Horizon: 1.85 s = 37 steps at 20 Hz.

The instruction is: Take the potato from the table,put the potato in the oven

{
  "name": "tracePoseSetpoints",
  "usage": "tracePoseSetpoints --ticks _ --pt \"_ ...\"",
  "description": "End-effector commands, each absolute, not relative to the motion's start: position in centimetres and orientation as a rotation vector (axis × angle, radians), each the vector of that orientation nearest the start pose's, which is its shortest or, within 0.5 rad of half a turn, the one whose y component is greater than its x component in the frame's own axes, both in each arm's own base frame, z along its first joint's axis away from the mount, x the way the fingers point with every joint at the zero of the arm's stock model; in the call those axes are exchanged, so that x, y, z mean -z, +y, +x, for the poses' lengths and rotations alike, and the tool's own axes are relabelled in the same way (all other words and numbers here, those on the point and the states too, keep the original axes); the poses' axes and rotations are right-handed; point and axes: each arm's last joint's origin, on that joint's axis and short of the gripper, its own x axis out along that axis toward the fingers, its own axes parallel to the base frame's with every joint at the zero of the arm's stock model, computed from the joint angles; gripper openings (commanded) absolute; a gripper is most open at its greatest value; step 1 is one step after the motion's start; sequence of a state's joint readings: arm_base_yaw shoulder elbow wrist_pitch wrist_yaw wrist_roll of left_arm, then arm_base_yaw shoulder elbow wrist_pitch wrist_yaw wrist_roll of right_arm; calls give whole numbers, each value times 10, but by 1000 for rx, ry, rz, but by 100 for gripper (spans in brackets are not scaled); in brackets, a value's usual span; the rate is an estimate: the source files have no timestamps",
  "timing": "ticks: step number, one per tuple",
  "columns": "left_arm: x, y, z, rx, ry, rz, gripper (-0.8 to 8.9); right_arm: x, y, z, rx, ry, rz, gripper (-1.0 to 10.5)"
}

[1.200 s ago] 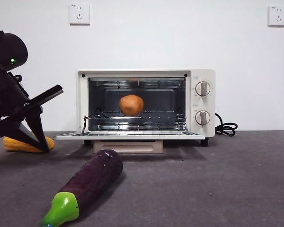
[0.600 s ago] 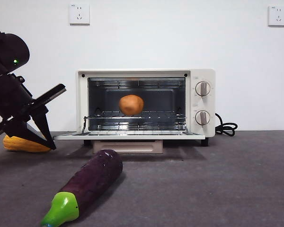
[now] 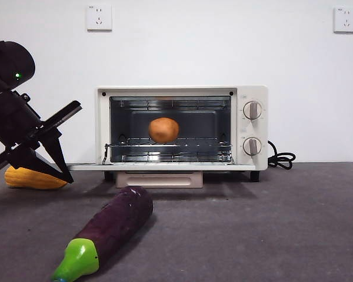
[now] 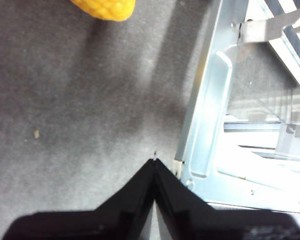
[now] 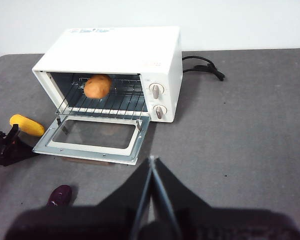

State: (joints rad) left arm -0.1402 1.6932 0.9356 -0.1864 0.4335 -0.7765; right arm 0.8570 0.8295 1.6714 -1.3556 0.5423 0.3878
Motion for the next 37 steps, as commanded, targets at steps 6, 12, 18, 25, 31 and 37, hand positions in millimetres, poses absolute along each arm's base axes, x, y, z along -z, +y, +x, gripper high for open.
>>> tracePoseSetpoints --ticks 6,12,18,25,31,37 --pt "-168 -61 326 197 1088 -916 -6 -473 20 38 -204 459 39 -2" --pt "-185 -63 335 252 1055 -943 -6 -473 20 38 -204 458 39 -3" --pt "-203 -64 344 295 1007 -944 -6 -473 20 38 -204 459 39 -2" --pt "-213 -65 349 300 979 -956 -6 -473 20 38 -204 458 41 -3" --pt "-224 -66 357 319 889 -1028 -6 -473 20 38 -202 458 41 -2" --pt "-261 -67 372 373 738 -995 -6 -473 20 38 -193 454 39 -2"
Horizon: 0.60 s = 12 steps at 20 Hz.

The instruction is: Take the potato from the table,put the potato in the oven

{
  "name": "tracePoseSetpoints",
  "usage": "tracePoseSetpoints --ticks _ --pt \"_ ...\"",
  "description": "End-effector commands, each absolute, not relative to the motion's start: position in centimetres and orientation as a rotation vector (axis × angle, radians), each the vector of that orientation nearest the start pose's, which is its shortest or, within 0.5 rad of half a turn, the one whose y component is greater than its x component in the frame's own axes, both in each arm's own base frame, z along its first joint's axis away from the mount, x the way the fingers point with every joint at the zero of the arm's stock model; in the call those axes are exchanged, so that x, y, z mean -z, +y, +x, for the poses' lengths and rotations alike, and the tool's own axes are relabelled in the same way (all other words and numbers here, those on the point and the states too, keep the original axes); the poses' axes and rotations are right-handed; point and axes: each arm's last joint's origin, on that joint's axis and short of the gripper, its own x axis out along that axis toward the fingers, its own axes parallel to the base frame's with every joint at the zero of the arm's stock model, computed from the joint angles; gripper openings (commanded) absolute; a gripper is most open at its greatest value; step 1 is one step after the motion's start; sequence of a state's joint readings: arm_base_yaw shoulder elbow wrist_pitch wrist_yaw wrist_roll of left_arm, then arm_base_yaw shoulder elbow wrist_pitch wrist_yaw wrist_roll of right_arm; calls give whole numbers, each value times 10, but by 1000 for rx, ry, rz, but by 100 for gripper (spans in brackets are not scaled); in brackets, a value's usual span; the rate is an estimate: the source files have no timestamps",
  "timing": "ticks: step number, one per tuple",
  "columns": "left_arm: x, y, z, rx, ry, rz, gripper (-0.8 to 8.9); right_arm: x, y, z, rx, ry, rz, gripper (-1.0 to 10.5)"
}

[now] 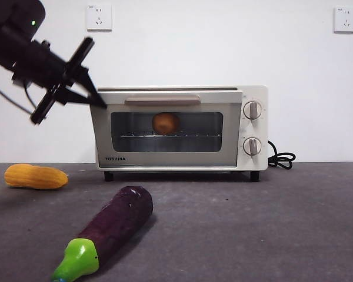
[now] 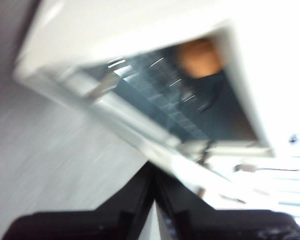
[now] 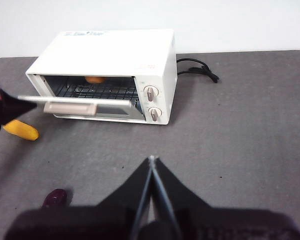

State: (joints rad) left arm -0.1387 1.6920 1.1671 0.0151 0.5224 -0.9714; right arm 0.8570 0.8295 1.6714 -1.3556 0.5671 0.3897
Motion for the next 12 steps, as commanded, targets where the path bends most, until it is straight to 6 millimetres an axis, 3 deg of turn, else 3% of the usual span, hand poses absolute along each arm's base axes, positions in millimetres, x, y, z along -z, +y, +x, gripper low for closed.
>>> tracePoseSetpoints --ticks 1,6,12 --pt "-269 -67 375 378 710 -988 -6 -473 20 38 -193 454 38 -2" --pt "-302 -68 382 416 639 -954 -6 -473 20 38 -193 454 38 -2" --pt "-309 -70 380 489 680 -908 -6 -473 19 38 -180 449 35 1"
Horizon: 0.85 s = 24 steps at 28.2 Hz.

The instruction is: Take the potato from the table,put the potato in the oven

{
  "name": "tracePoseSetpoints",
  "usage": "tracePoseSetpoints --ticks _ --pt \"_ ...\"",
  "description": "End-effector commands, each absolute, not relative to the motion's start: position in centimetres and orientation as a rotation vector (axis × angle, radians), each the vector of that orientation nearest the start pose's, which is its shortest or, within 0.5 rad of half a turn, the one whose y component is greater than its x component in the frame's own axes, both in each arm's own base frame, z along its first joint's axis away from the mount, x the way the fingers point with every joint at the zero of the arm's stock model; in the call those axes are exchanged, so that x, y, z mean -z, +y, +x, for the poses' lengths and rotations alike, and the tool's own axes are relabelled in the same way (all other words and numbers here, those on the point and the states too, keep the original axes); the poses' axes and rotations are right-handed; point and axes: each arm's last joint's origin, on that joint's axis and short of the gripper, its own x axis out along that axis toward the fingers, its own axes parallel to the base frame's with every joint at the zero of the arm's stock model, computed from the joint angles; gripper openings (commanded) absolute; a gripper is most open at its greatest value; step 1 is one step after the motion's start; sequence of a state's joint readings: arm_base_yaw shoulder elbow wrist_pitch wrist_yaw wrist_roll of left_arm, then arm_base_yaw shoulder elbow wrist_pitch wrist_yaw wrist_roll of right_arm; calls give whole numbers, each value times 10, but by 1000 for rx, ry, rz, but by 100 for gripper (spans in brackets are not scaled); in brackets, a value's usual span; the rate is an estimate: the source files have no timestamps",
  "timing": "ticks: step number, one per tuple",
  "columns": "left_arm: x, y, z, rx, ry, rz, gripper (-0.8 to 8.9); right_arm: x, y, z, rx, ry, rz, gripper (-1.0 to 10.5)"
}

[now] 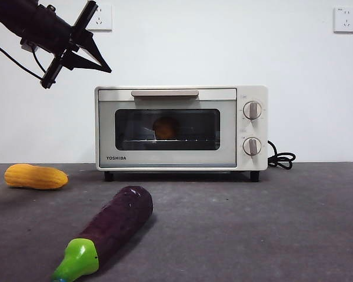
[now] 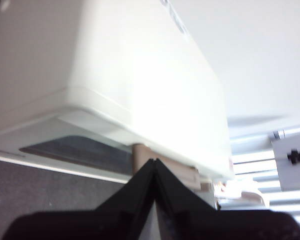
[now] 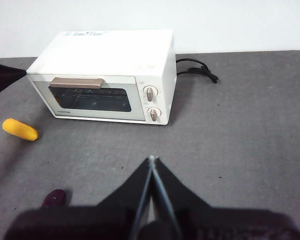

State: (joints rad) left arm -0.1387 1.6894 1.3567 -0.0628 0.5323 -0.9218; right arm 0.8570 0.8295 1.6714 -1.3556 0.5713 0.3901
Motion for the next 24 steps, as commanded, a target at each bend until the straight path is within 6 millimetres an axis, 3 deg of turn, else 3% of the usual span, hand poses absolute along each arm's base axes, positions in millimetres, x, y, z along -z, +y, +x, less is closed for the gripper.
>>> tracePoseSetpoints --ticks 1,8,15,19,24 --pt "-310 -70 378 513 690 -908 -6 -473 19 38 -176 447 31 1" --pt "-346 -67 348 617 612 -754 -6 -473 18 38 -147 433 18 1" --pt "-401 -58 280 687 481 -527 -4 -473 19 38 -147 434 17 1" --pt "-426 -52 244 711 395 -496 -4 -473 19 38 -147 434 17 1" --pt "-446 -49 213 738 307 -474 -4 -473 19 38 -147 434 17 1"
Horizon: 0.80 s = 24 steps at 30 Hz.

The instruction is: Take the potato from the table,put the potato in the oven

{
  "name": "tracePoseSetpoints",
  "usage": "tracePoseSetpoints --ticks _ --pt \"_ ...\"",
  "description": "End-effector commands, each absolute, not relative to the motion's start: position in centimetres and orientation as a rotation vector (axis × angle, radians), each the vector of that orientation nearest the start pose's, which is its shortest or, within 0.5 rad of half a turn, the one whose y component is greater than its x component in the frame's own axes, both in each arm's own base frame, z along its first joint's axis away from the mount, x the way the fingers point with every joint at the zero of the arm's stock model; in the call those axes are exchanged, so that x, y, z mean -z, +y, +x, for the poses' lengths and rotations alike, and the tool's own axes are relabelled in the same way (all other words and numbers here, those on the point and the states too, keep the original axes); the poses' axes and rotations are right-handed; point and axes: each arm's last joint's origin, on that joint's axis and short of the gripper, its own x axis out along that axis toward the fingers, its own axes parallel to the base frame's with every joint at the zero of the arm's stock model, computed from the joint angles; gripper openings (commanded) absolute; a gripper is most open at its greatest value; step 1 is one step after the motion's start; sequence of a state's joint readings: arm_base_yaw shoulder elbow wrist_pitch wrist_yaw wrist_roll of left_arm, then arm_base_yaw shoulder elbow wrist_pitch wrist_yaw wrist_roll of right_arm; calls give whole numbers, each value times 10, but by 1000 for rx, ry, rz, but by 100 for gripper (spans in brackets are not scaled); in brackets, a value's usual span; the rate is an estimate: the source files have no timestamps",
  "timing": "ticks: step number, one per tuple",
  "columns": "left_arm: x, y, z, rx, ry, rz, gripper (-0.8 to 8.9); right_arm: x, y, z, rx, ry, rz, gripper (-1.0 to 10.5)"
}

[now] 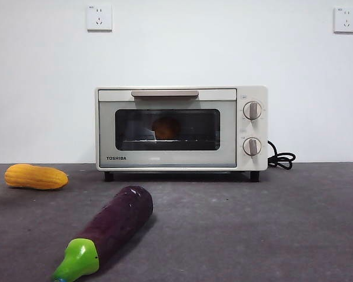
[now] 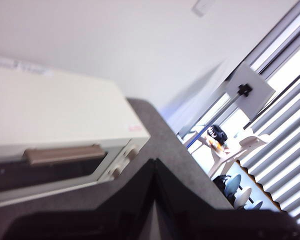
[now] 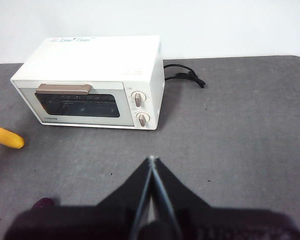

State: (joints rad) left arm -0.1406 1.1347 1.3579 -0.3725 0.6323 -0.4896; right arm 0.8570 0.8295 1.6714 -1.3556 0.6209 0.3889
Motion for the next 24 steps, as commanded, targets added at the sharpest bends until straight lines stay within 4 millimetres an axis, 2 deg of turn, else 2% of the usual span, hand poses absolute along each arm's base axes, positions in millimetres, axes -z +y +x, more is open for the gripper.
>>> tracePoseSetpoints --ticks 1,5,15,19,22,24 --pt "-449 -48 208 740 293 -471 -4 -473 19 38 -147 434 17 1" --pt "-454 -46 199 739 265 -465 -4 -473 19 38 -147 434 17 1" --pt "-452 -45 201 728 276 -463 -4 -473 19 38 -147 434 17 1" --pt "-453 -38 195 680 151 -129 -4 -473 19 38 -147 434 17 1" --pt "-444 -36 188 640 179 96 -4 -473 19 38 -147 434 17 1" --pt "-437 -34 185 595 233 176 -4 -473 19 38 -147 434 17 1"
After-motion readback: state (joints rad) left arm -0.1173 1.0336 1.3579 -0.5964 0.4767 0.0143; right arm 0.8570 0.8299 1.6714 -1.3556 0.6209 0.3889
